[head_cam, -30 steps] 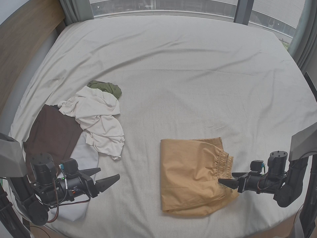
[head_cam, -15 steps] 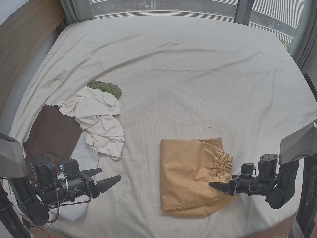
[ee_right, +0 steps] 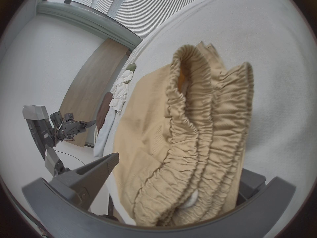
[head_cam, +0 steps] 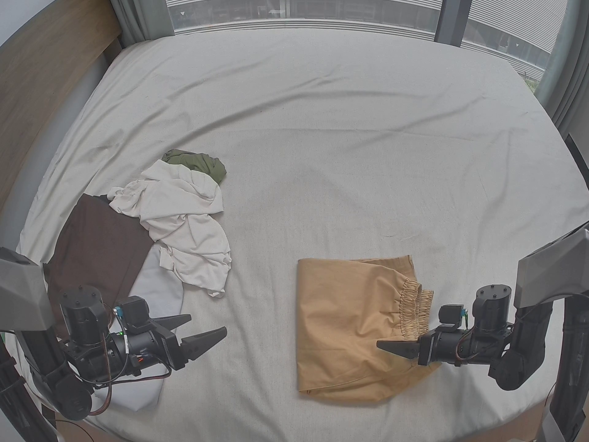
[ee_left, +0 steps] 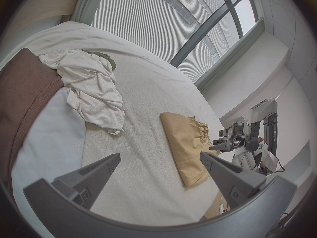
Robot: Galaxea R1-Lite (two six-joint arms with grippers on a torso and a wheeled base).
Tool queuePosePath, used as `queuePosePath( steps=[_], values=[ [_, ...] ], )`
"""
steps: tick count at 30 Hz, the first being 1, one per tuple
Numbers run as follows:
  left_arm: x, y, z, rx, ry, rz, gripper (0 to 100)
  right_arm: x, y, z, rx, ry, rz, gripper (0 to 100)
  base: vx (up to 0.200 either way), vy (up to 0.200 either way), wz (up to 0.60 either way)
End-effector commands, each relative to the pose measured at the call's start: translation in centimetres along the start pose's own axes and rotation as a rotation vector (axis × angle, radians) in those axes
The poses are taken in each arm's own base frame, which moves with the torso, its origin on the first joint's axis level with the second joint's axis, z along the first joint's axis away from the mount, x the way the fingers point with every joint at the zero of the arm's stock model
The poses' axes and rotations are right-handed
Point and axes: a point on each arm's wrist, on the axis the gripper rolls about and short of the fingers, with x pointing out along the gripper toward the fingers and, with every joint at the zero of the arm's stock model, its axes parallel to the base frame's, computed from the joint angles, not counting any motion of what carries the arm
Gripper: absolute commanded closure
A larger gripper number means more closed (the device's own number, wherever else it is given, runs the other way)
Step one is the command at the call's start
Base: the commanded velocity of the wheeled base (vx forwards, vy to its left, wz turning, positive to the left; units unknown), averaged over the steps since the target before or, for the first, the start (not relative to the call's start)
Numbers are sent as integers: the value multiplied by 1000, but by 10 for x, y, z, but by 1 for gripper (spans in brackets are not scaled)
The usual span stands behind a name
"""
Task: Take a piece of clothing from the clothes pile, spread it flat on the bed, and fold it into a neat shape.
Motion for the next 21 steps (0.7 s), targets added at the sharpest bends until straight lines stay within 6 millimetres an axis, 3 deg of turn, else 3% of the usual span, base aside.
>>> queuePosePath(
  steps=[1, 7, 8, 21],
  values=[
    [0, 0, 0, 0, 0, 0, 0, 0, 4, 1, -9, -3, 15, 0, 0, 0, 0],
    [1, 0, 0, 0, 1, 0, 0, 1, 4, 0, -6, 4, 24, 0, 0, 0, 0],
    [1, 0, 0, -1, 2, -1, 0, 1, 4, 1, -7, 1, 26, 100, 0, 0, 0],
    [1, -1, -1, 1, 4, -7, 0, -1, 6, 0, -6, 11, 41, 100, 0, 0, 0]
  ],
)
